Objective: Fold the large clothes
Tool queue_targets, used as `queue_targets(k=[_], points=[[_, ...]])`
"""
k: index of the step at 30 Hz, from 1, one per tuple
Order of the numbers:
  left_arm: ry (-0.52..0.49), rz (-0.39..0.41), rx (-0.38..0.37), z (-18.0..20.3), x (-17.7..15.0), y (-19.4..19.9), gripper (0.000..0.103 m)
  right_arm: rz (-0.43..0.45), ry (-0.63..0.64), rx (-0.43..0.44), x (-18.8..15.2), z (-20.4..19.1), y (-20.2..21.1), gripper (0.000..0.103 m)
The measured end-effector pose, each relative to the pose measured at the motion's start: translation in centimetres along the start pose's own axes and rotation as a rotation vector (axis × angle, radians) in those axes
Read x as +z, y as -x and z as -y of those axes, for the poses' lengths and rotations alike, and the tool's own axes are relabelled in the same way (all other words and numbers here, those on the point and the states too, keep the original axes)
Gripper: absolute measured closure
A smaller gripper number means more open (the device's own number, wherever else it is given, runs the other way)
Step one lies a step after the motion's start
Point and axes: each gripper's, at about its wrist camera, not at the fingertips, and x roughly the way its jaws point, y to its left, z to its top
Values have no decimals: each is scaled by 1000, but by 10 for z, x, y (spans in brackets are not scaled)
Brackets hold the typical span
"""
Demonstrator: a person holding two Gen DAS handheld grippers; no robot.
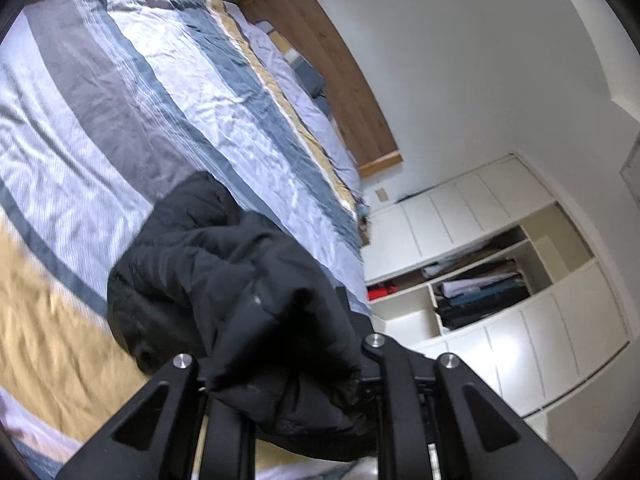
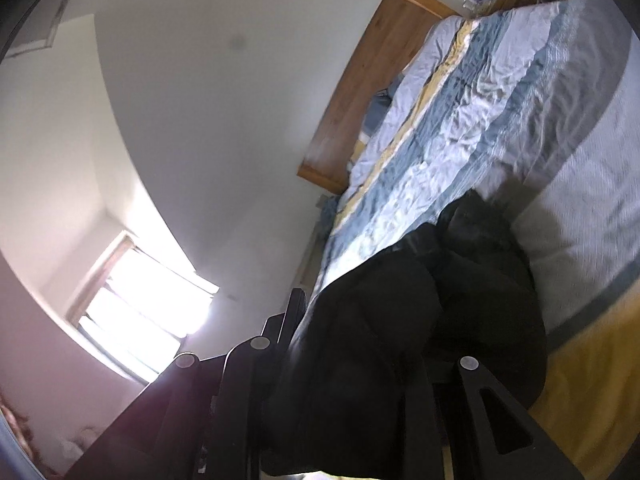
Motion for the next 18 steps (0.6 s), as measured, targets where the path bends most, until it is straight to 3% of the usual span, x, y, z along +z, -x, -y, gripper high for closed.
queue_targets(k=[10, 18], points=[[61, 35, 124, -23, 83, -77, 88, 44, 20, -120, 61, -3, -77, 75], [113, 27, 230, -69, 139, -159, 88, 29, 21, -286, 103, 21, -157, 71]])
